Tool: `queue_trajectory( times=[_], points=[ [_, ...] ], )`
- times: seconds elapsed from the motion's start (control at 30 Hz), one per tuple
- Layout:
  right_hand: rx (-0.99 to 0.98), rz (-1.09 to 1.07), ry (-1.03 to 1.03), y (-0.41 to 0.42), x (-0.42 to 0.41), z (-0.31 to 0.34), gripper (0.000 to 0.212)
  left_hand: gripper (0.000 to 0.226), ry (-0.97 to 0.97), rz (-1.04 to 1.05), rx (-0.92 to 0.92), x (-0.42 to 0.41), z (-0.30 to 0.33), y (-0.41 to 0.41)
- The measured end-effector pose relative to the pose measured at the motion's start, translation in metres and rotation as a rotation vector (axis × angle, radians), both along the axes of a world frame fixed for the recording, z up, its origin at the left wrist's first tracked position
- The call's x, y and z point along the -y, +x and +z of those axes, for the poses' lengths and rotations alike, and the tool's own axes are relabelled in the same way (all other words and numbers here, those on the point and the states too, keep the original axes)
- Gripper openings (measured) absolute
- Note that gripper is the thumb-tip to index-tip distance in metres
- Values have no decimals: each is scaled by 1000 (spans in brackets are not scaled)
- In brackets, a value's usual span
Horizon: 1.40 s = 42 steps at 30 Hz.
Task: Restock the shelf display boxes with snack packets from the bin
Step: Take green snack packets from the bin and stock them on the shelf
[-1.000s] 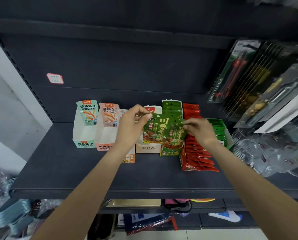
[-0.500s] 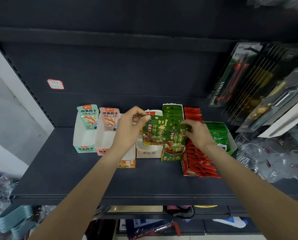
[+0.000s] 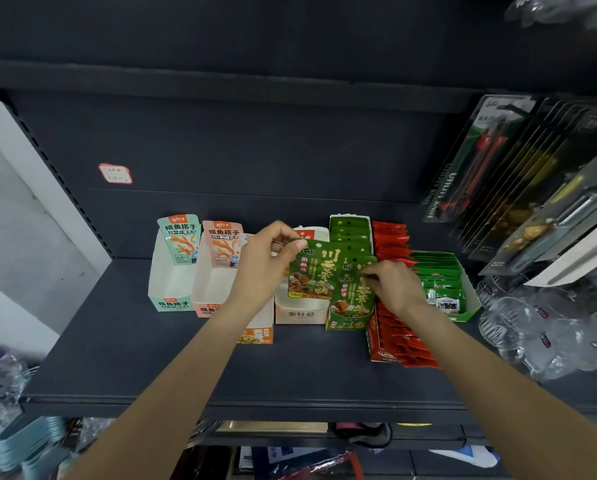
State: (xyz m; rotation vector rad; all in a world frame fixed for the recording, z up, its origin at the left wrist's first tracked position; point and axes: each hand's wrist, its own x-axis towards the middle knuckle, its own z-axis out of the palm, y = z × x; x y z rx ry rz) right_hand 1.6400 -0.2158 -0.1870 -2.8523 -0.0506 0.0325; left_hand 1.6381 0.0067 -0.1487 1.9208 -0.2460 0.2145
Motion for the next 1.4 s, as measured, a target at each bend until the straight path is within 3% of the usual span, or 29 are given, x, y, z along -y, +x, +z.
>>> queue_trajectory(
  times=[0.1, 0.33, 0.47, 0.53, 0.6, 0.77, 0.9, 1.0, 1.17, 1.4],
  points=[
    [-30, 5, 103, 0, 9, 5, 29, 4, 1, 7, 3, 2, 1, 1],
    [-59, 148, 826, -23, 14, 54, 42, 8, -49, -88, -43, 24, 6, 2],
    [84, 108, 888, -22, 15, 70, 18, 5, -132, -170, -49, 52, 18, 7],
    [150, 18, 895, -17, 21, 74, 21, 6, -177, -192, -50, 62, 21, 14],
    [191, -62, 903, -15, 30, 74, 23, 20, -88, -184, -65, 65, 13, 23],
    [221, -193, 1038, -15, 37, 66, 14, 63, 338, -234, -254, 59, -37, 33],
    [310, -233, 1156, -14, 39, 67, 10, 80, 504, -351, -351, 56, -57, 38],
    [415, -265, 1220, -11, 41, 74, 13, 72, 496, -328, -292, 53, -60, 43],
    [514, -314, 1259, -3, 40, 74, 9, 38, 346, -333, -207, 47, -60, 34],
    [368, -289, 1201, 9, 33, 60, 9, 15, 284, -394, -147, 39, -63, 25]
  ],
)
